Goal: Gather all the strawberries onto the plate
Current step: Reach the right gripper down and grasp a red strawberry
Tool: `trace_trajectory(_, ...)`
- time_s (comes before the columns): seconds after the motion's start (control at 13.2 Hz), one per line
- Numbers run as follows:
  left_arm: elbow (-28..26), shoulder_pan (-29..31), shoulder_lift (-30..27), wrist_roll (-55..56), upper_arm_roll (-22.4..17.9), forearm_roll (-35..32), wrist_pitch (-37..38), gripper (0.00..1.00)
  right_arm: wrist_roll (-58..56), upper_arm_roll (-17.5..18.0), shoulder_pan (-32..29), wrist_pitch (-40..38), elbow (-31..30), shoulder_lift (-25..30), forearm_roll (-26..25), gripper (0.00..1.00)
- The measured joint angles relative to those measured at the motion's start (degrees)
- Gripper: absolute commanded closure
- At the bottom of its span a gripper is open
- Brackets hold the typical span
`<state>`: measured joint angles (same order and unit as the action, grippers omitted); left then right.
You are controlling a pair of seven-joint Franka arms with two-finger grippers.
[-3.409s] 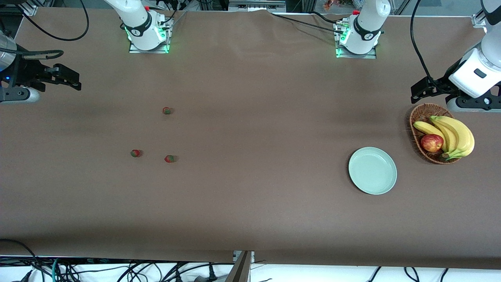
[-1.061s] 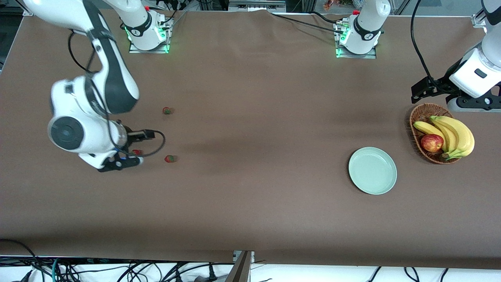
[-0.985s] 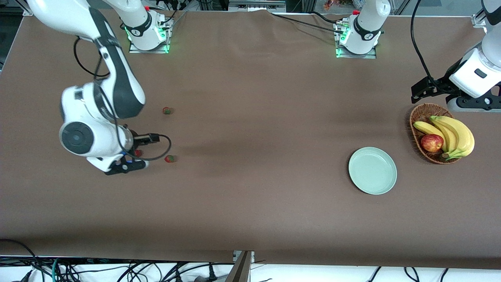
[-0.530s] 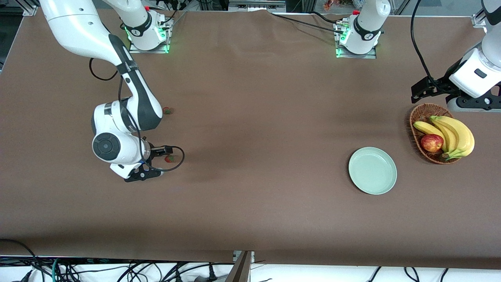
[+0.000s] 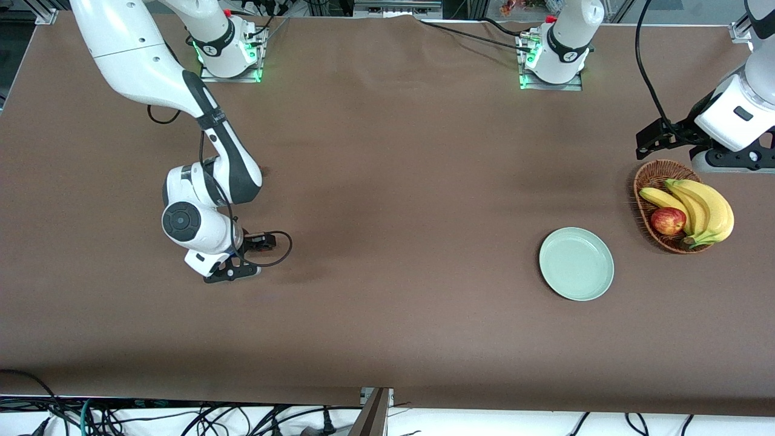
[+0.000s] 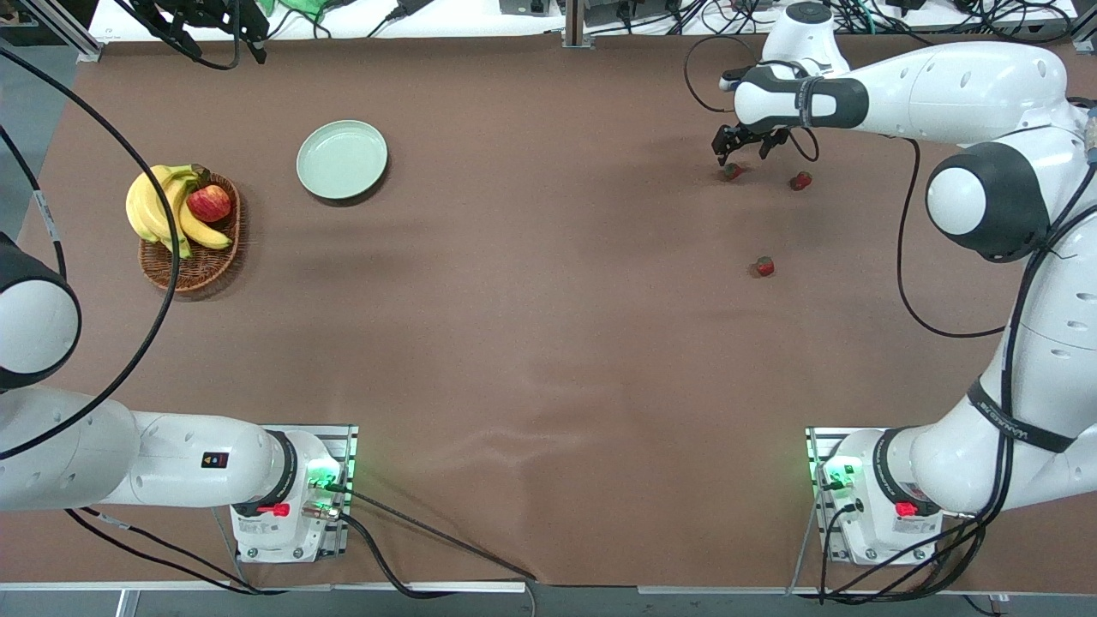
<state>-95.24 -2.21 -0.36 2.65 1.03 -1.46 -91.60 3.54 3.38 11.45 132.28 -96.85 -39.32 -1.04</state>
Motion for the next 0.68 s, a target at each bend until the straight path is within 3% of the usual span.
trace_trajectory(0.45, 0.0, 0.0, 0.0, 0.0, 0.0, 0.0, 0.0, 0.00, 1.8, 0.0, 0.7, 3.0, -2.4, -0.2, 0.0, 0.03)
trace_trajectory(0.61, 0.0, 0.0, 0.0, 0.0, 0.0, 0.0, 0.0, 0.00, 2.4, 0.0, 1.1, 3.1, -2.5, -0.1, 0.0, 0.55)
trace_trajectory(0.68, 0.0, 0.0, 0.0, 0.0, 0.0, 0.0, 0.0, 0.00, 2.5, 0.0, 1.1, 3.1, -2.6, -0.1, 0.0, 0.72)
